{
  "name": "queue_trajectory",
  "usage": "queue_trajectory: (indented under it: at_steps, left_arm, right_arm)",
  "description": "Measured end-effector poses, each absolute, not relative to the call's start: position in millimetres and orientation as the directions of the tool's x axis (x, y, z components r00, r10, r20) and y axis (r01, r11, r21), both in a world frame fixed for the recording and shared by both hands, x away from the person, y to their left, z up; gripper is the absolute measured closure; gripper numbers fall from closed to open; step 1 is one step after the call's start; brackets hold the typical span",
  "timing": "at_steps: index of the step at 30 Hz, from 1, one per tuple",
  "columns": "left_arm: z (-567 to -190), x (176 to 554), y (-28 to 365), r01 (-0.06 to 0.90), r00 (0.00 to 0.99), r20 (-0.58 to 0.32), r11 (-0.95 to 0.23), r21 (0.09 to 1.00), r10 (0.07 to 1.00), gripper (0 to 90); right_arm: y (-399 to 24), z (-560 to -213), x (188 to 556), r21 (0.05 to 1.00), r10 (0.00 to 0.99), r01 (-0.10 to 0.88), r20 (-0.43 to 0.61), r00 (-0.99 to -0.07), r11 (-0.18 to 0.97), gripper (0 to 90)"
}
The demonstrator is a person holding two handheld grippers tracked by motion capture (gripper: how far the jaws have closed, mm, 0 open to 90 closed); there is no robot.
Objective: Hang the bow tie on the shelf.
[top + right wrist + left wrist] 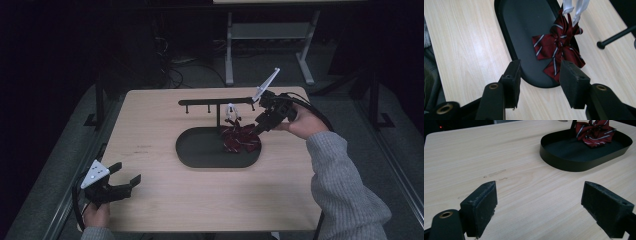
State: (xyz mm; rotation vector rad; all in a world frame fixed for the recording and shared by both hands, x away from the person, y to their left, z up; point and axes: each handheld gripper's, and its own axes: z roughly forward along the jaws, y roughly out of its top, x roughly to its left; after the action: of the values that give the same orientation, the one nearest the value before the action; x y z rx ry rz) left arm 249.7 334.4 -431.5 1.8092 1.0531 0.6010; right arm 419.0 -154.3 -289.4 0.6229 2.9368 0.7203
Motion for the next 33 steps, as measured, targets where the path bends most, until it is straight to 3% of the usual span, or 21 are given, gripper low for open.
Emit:
queue_trajectory:
  at_steps: [24, 33]
  left_arm:
    - [-432, 250, 334, 0.407, 0.515, -0.032, -0.211, 0.889, 0.856, 13.1]
    - [-432, 250, 333, 0.408, 0.516, -0.031, -0.213, 0.888, 0.856, 13.1]
  right_arm:
    - [-176, -310, 400, 0.483, 0.439, 0.416, 0.071, -0.895, 0.77, 36.3]
    - [-184, -318, 391, 0.492, 0.453, 0.431, 0.082, -0.888, 0.756, 35.1]
